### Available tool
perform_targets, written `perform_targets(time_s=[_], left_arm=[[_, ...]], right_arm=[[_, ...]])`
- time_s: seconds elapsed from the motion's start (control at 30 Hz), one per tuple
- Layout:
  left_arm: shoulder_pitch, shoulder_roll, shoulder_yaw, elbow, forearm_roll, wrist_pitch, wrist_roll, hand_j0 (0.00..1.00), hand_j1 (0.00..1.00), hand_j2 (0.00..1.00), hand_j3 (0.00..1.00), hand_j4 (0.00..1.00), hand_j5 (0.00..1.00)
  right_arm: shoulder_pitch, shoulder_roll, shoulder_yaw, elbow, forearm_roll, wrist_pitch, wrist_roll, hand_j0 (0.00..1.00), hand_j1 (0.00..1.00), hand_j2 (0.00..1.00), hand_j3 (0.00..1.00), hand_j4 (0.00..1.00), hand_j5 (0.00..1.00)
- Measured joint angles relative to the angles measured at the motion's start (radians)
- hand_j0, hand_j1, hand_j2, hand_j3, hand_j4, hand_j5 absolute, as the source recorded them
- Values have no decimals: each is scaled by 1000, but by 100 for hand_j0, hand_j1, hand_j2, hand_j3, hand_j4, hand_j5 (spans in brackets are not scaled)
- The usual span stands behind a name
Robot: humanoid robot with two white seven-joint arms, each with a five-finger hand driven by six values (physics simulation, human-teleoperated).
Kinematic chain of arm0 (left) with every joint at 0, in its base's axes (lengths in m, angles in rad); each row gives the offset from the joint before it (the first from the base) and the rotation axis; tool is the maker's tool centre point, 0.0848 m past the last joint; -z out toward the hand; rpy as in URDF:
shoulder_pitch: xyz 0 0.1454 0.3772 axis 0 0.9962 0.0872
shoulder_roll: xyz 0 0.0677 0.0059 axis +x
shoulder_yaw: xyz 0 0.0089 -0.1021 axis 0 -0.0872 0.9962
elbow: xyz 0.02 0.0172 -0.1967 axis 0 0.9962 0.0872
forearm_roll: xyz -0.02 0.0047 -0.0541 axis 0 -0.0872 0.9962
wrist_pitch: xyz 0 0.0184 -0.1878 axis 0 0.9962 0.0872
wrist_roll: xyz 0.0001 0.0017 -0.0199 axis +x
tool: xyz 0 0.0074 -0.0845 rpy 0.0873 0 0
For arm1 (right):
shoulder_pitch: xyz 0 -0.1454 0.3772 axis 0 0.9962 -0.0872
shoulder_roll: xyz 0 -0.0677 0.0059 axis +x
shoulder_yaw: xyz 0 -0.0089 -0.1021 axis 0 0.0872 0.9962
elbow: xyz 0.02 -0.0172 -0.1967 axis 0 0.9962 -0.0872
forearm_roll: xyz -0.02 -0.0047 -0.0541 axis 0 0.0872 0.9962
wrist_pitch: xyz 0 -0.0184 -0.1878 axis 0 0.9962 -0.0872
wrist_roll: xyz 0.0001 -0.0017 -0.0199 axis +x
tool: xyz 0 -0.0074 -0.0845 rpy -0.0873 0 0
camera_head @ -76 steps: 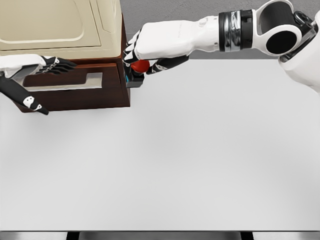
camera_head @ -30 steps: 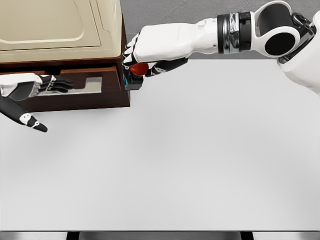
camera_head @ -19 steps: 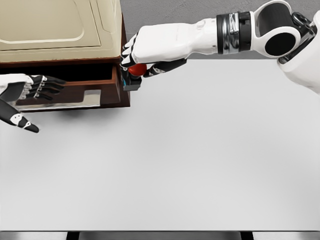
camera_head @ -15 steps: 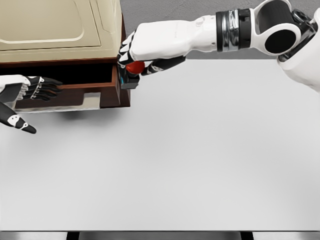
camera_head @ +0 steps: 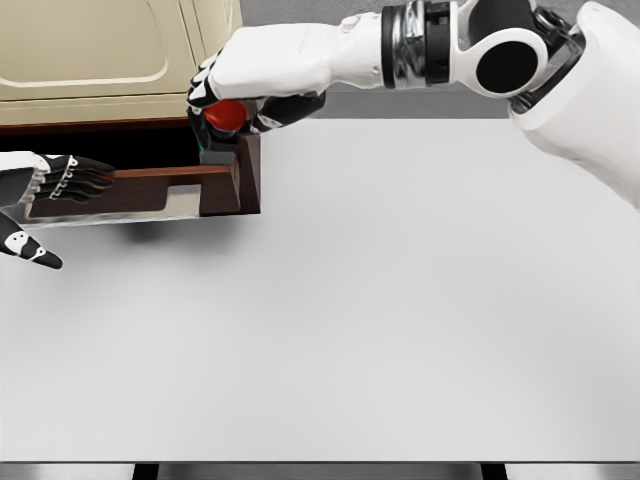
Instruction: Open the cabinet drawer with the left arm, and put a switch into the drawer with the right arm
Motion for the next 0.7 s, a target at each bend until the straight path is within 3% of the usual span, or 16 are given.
perform_targets(time_s=[0.33, 0.7], left_arm=[[-2, -8, 2, 0, 18, -1, 0, 100, 100, 100, 100, 100, 100], [21, -6, -1, 0, 35, -1, 0, 100, 100, 100, 100, 100, 100]], right_arm=[[-23, 111, 28, 133, 12, 13, 0, 48, 48, 48, 48, 48, 48], [-29, 174, 58, 241, 40, 11, 0, 47, 47, 47, 47, 47, 47]])
